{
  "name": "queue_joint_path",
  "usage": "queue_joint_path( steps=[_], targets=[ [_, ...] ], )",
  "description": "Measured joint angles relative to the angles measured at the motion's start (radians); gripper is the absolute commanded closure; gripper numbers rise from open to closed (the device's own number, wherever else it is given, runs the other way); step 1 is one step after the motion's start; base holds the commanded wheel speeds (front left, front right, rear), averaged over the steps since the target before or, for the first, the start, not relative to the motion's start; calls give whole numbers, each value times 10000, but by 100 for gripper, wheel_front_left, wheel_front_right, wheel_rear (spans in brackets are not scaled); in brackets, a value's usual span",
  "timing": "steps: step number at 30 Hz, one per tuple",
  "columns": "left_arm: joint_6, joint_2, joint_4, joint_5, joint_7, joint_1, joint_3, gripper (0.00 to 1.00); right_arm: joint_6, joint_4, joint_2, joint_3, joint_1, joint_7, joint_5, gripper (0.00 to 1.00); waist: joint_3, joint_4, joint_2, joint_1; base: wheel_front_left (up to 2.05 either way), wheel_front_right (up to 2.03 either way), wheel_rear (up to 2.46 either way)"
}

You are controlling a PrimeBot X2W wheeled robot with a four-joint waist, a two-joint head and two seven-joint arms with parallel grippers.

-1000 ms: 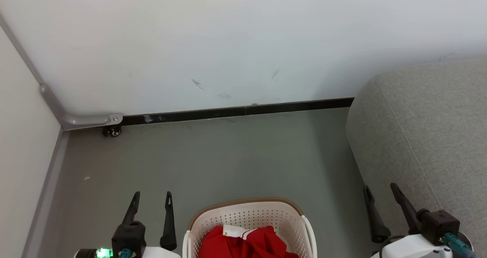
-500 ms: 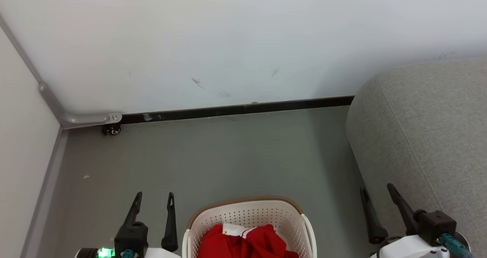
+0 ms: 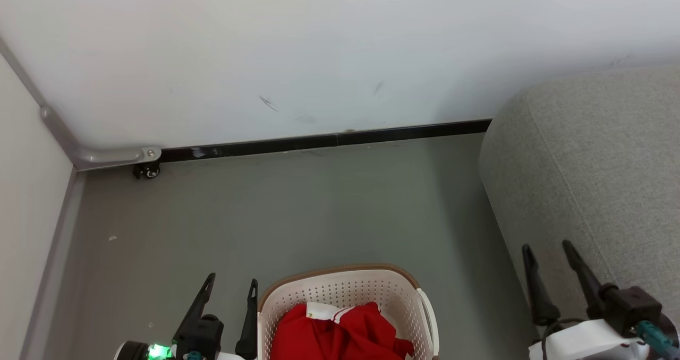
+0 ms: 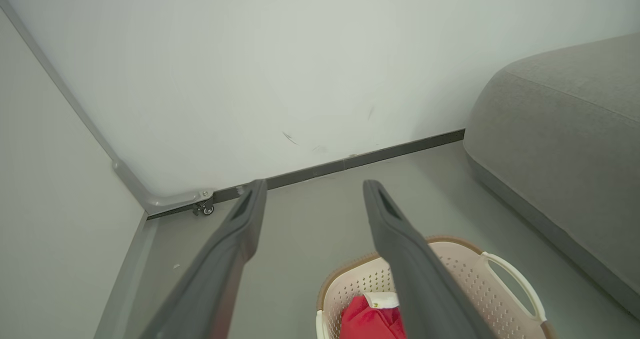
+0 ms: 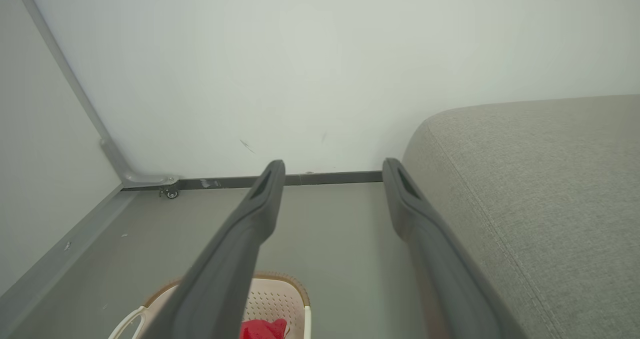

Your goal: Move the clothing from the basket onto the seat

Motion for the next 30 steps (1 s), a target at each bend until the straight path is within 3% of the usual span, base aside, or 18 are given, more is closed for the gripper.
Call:
queue_joint_path(
  steps=[11,30],
  targets=[
    [-376,-10,554,222,0,-557,-401,0,2,-424,-2,-550,-179,-77,-244,0,495,-195,0,-1,0,0,0],
    [-788,-48,1603,602,0,-1890,-792,0,2,-1116,-4,-63,-1098,-203,326,0,2030,-723,0,0,0,0,0]
  ],
)
